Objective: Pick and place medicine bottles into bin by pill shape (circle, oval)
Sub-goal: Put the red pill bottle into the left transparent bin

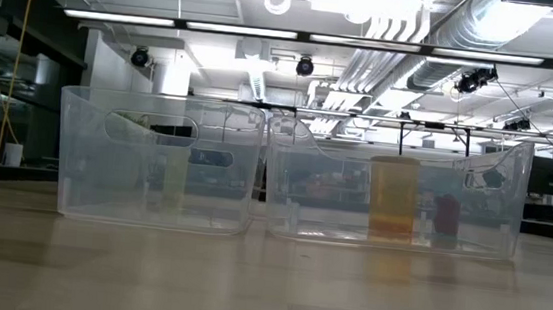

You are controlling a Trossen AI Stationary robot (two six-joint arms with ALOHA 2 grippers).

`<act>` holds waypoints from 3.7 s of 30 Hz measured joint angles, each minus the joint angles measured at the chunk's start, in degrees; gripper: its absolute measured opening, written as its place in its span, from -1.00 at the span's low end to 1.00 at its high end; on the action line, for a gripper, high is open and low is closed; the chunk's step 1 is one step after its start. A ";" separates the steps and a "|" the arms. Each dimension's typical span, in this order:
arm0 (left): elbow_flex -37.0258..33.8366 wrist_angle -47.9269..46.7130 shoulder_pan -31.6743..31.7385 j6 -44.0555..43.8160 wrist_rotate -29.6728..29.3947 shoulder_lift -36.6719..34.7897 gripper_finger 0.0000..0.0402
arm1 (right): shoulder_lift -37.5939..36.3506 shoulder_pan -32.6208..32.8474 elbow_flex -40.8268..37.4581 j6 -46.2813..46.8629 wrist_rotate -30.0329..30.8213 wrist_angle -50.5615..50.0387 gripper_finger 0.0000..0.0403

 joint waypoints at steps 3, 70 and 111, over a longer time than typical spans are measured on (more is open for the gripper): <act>0.01 0.38 0.00 -0.21 0.01 0.16 -0.49 | 0.00 -0.26 -0.02 0.08 -0.06 0.35 0.23; 0.01 0.45 2.40 -1.73 9.06 2.26 -0.49 | -4.41 -0.92 0.13 4.49 -8.27 -12.05 0.27; 0.17 -5.18 2.45 -1.92 15.87 2.02 -0.49 | 0.04 0.39 7.41 1.67 -9.05 -22.85 -0.20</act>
